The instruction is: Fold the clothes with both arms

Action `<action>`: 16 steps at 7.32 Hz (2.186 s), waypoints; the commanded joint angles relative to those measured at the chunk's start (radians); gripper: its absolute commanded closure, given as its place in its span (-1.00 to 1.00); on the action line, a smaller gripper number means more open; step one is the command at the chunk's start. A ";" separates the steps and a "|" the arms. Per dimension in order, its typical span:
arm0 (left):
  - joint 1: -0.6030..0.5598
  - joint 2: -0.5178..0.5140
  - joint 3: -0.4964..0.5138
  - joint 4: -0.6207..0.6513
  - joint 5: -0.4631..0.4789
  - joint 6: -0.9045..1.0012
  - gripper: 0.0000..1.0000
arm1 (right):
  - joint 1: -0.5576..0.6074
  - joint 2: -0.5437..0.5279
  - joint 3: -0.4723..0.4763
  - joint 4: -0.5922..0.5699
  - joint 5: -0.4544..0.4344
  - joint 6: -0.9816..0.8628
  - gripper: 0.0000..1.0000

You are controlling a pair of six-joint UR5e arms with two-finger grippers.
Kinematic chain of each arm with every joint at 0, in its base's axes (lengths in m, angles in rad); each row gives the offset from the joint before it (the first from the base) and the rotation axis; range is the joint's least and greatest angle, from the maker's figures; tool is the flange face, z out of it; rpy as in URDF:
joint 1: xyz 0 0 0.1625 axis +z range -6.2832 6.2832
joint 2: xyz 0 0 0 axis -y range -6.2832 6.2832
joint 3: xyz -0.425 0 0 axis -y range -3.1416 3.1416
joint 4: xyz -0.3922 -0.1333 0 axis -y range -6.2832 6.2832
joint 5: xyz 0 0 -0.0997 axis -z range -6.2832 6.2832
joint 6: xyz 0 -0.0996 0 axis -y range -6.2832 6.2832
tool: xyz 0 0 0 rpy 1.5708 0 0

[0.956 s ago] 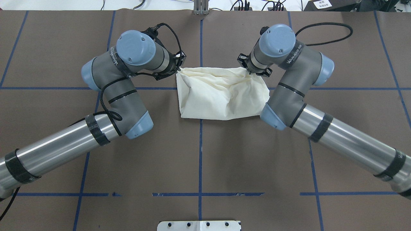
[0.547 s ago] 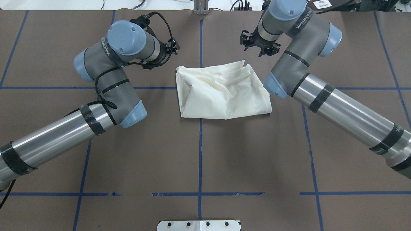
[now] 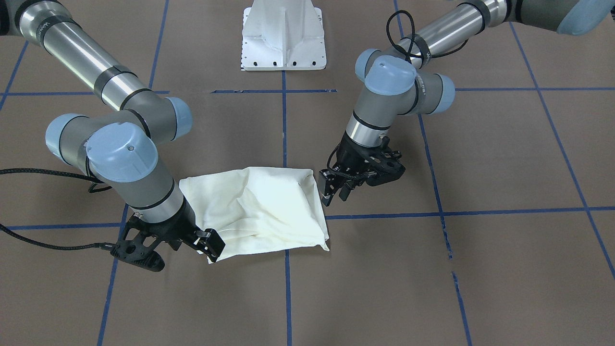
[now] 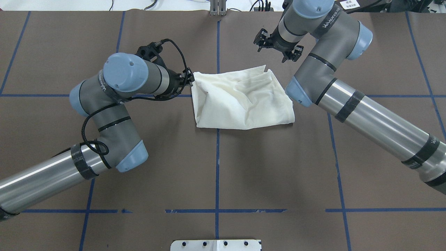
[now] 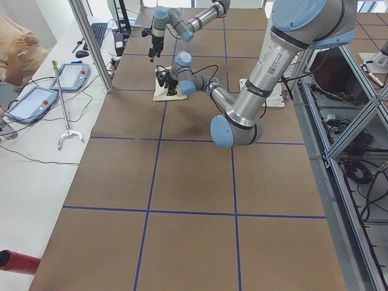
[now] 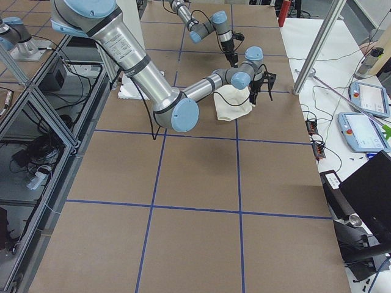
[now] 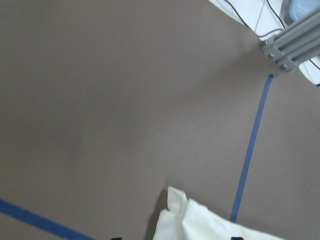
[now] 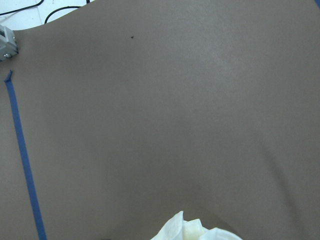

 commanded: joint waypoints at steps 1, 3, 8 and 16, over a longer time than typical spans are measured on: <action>0.079 0.022 0.001 -0.035 0.008 0.000 1.00 | -0.030 0.000 0.003 0.003 0.001 0.066 0.99; 0.083 0.019 0.041 -0.151 0.009 -0.001 1.00 | -0.064 0.003 -0.003 0.003 -0.004 0.065 1.00; 0.078 -0.012 0.112 -0.204 0.203 -0.069 1.00 | -0.072 0.007 -0.001 0.003 0.001 0.066 1.00; 0.113 0.085 0.109 -0.483 -0.268 0.153 1.00 | -0.073 0.006 -0.003 0.017 0.006 0.075 1.00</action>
